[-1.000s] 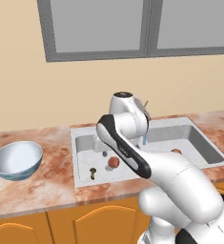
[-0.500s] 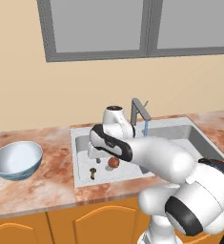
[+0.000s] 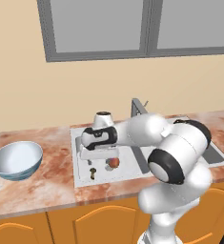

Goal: Pick the onions from the sink and place them in one bowl. Place the mushroom in the other bowl. Then turn off the sink faucet.

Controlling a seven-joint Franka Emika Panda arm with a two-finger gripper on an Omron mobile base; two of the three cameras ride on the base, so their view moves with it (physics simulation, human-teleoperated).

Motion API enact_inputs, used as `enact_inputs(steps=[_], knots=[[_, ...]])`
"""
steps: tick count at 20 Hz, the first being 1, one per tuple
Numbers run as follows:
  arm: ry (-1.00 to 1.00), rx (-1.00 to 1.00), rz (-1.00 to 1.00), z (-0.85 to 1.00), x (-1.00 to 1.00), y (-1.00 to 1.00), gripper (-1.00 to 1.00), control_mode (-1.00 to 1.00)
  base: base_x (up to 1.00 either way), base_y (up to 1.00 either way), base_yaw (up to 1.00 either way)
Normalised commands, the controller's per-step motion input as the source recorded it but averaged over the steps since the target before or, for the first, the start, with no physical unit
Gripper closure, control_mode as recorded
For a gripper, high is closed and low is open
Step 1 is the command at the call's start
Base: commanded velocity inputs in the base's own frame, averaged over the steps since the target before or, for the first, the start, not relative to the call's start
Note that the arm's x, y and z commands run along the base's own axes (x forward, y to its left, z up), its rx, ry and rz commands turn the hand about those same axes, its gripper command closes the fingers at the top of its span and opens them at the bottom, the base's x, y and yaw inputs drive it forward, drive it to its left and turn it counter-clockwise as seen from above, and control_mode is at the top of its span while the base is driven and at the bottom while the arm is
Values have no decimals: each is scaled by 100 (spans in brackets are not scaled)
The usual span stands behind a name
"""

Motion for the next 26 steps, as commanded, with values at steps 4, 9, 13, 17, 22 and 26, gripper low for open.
enact_inputs(steps=[4, 9, 13, 17, 22, 26], knots=[[0, 0, -7, -35, 10, 0, -100, -100, 0, 0, 0], [0, 0, -7, -38, 3, 0, -100, -100, 0, 0, 0], [0, 0, -7, -32, 0, 0, -100, -100, 0, 0, 0], [0, 0, -7, -25, 2, 0, -100, -100, 0, 0, 0], [-2, 0, -5, -26, 9, 0, -100, -100, 0, 0, 0], [-2, 0, -3, -25, 19, 0, -100, -100, 0, 0, 0]])
